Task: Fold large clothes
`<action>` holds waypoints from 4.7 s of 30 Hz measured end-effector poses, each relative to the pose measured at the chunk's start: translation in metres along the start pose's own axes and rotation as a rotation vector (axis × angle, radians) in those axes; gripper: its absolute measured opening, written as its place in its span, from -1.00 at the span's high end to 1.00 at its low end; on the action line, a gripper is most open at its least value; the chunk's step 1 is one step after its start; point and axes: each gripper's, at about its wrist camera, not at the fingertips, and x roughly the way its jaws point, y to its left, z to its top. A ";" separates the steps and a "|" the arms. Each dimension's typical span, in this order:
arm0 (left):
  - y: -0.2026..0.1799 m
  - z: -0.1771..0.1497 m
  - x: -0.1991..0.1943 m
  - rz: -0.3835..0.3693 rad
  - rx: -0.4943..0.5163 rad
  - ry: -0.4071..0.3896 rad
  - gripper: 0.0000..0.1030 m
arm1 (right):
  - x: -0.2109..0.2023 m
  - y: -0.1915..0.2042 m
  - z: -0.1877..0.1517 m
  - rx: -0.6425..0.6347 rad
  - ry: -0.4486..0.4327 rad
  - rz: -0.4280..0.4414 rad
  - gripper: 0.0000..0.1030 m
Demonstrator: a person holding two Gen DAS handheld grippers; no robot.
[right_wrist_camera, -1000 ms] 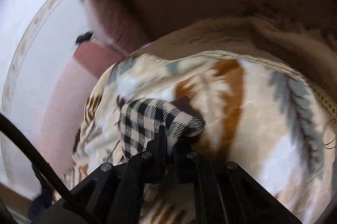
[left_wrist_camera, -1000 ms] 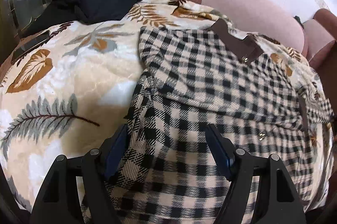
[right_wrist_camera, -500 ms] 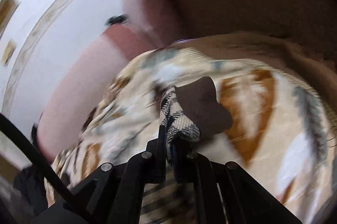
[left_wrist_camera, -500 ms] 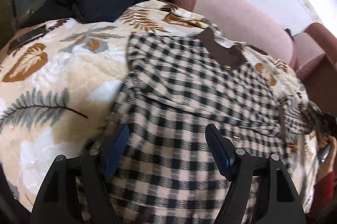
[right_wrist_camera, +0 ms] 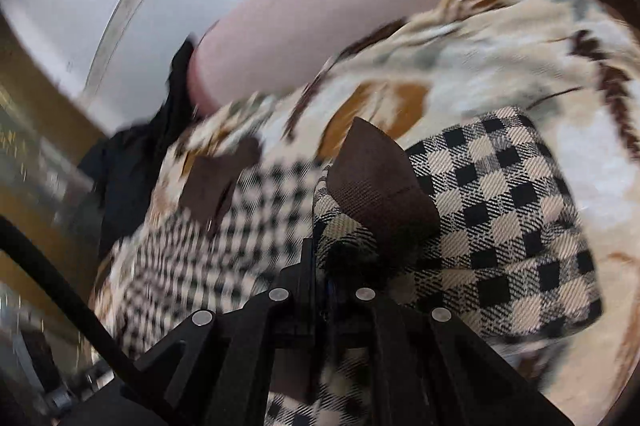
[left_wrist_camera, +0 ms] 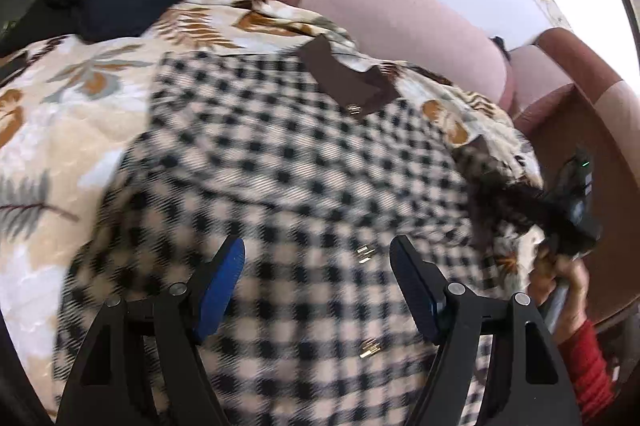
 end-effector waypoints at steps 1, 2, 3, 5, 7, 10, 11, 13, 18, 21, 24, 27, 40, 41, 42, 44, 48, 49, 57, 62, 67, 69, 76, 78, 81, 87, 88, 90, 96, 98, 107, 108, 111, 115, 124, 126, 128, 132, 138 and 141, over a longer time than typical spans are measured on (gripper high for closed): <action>-0.008 0.005 0.005 -0.023 0.004 0.005 -0.44 | 0.008 0.004 -0.004 -0.031 0.038 0.005 0.77; -0.015 0.009 0.010 -0.039 0.010 0.009 -0.44 | 0.012 0.006 -0.009 -0.048 0.066 0.007 0.74; -0.024 0.013 0.016 -0.056 0.018 0.013 -0.44 | 0.013 0.007 -0.012 -0.055 0.084 0.015 0.55; -0.044 0.021 0.027 -0.083 0.041 0.016 -0.43 | 0.007 0.010 -0.018 -0.043 0.098 0.078 0.10; -0.064 0.026 0.037 -0.108 0.071 0.022 -0.43 | -0.005 0.010 -0.018 -0.023 0.085 0.134 -0.13; -0.100 0.033 0.052 -0.134 0.139 0.028 -0.43 | -0.030 0.000 -0.019 0.054 0.049 0.188 -0.14; -0.115 0.034 0.057 -0.139 0.174 0.028 -0.44 | -0.040 -0.006 -0.019 0.096 0.025 0.208 -0.14; -0.139 0.034 0.066 -0.139 0.233 0.028 -0.44 | -0.057 -0.017 -0.019 0.166 -0.026 0.241 -0.15; -0.196 0.024 0.099 -0.123 0.376 0.062 -0.44 | -0.086 -0.060 -0.017 0.325 -0.132 0.227 -0.19; -0.222 0.020 0.118 -0.117 0.429 0.083 -0.43 | -0.094 -0.080 -0.015 0.394 -0.161 0.212 -0.19; -0.246 0.019 0.133 -0.096 0.489 0.071 -0.43 | -0.100 -0.094 -0.011 0.429 -0.189 0.204 -0.19; -0.268 0.018 0.153 -0.038 0.566 0.061 -0.44 | -0.107 -0.105 -0.008 0.454 -0.208 0.187 -0.19; -0.223 0.086 0.094 -0.038 0.377 -0.068 0.77 | -0.117 -0.117 -0.004 0.392 -0.229 0.021 -0.19; -0.216 0.092 0.084 -0.040 0.369 -0.088 0.77 | -0.115 -0.117 -0.004 0.390 -0.224 0.017 -0.19; -0.205 0.099 0.070 -0.039 0.353 -0.112 0.77 | -0.113 -0.116 -0.004 0.388 -0.220 0.015 -0.19; -0.179 0.109 0.049 -0.024 0.321 -0.147 0.77 | -0.108 -0.109 -0.004 0.368 -0.211 0.007 -0.19; -0.124 0.120 0.024 0.054 0.266 -0.189 0.77 | -0.091 -0.084 -0.006 0.286 -0.176 0.019 -0.15; -0.110 0.120 0.019 0.068 0.246 -0.188 0.77 | -0.084 -0.072 -0.006 0.256 -0.162 0.025 -0.09; 0.013 0.128 0.011 0.110 -0.018 -0.163 0.77 | -0.048 -0.002 -0.017 0.121 -0.057 0.228 0.10; 0.038 0.119 0.010 0.080 -0.056 -0.152 0.77 | 0.001 0.029 -0.042 0.175 0.174 0.556 0.10; 0.037 0.112 -0.003 0.032 -0.041 -0.173 0.77 | 0.043 0.025 -0.056 0.299 0.225 0.484 -0.08; 0.038 0.112 -0.006 0.009 -0.039 -0.176 0.77 | 0.049 0.012 -0.054 0.397 0.168 0.436 -0.08; 0.051 0.114 -0.017 -0.025 -0.053 -0.209 0.77 | 0.022 0.000 -0.044 0.417 0.004 0.279 0.28; 0.058 0.109 -0.019 0.000 -0.049 -0.222 0.85 | 0.014 0.008 -0.043 0.366 -0.022 0.223 0.32; 0.080 0.099 -0.013 0.028 -0.076 -0.201 0.86 | 0.021 0.015 -0.051 0.346 0.001 0.168 0.32; 0.131 0.075 0.006 0.059 -0.172 -0.132 0.86 | 0.050 0.022 -0.065 0.297 0.069 0.113 0.39; 0.137 0.072 0.008 0.060 -0.181 -0.129 0.86 | 0.050 0.027 -0.064 0.275 0.069 0.102 0.39; 0.142 0.070 0.010 0.054 -0.192 -0.130 0.86 | 0.053 0.035 -0.063 0.239 0.073 0.088 0.39; 0.142 0.057 0.022 0.125 -0.158 -0.101 0.84 | 0.052 0.029 -0.067 0.239 0.067 0.108 0.39; 0.148 0.053 0.026 0.136 -0.185 -0.082 0.75 | 0.045 0.019 -0.070 0.280 0.057 0.122 0.39; 0.188 0.053 -0.038 0.121 -0.352 -0.193 0.39 | -0.034 -0.013 -0.104 0.456 -0.012 0.124 0.05; 0.190 0.054 -0.044 0.127 -0.359 -0.214 0.39 | -0.043 -0.012 -0.107 0.448 -0.021 0.128 0.05; 0.183 0.060 -0.051 0.114 -0.305 -0.241 0.36 | -0.067 0.004 -0.103 0.358 -0.074 0.070 0.05; 0.146 0.067 -0.038 0.098 -0.151 -0.232 0.07 | -0.063 0.041 -0.071 0.145 -0.106 -0.103 -0.04; 0.103 0.080 0.026 0.069 0.061 -0.094 0.06 | 0.029 0.039 -0.015 -0.056 0.087 -0.305 0.52; 0.108 0.084 0.033 0.063 0.041 -0.083 0.06 | 0.033 0.029 -0.007 -0.054 0.100 -0.333 0.72; 0.115 0.086 0.039 0.067 0.014 -0.073 0.06 | 0.034 0.020 -0.001 -0.054 0.097 -0.421 0.82; 0.132 0.087 0.057 0.140 -0.040 -0.016 0.06 | 0.044 -0.002 -0.002 -0.052 0.123 -0.616 0.98; 0.138 0.083 0.070 0.191 -0.032 0.007 0.01 | 0.006 0.024 -0.003 -0.082 -0.029 -0.555 0.95; 0.134 0.080 0.073 0.220 0.004 -0.012 -0.04 | -0.005 0.059 -0.010 -0.134 -0.069 -0.435 0.82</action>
